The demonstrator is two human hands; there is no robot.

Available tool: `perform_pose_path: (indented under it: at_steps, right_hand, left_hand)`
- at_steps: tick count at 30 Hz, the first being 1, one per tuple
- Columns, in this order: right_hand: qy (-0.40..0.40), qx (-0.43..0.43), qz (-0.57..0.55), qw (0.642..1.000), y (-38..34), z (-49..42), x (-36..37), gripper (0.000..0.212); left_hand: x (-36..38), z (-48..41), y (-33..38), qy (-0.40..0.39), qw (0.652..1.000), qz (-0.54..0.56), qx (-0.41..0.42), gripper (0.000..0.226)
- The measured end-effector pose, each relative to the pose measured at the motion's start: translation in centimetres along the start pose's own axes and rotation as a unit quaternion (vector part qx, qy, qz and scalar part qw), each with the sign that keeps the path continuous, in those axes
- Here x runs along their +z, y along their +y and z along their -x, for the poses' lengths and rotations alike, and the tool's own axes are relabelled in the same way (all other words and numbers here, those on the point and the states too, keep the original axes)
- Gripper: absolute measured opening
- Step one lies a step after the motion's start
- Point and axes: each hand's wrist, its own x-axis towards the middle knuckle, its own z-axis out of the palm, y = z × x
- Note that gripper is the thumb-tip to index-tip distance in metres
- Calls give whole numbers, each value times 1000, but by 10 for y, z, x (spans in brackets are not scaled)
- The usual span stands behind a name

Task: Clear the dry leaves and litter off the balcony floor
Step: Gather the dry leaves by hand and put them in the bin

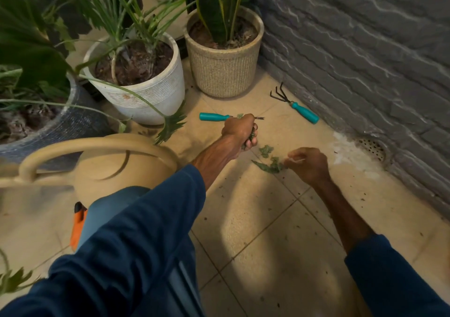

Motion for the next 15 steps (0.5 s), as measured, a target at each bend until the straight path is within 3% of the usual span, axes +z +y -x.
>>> perform_pose_path:
  at_steps: [3, 7, 10, 15]
  right_hand:
    - [-21, -20, 42, 999, 17, -6, 28, 36]
    - [20, -50, 75, 996, 23, -9, 57, 22]
    - [39, -24, 94, 995, 29, -16, 67, 10]
    - [67, -42, 115, 990, 38, -27, 72, 21]
  left_hand:
    - [-2, 0, -1, -7, 1000, -5, 0, 28]
    - [-5, 2, 0, -16, 1000, -5, 1, 28]
    - [-7, 3, 1, -21, 1000, -6, 1, 27]
    - [-8, 3, 1, -23, 1000, -11, -2, 26]
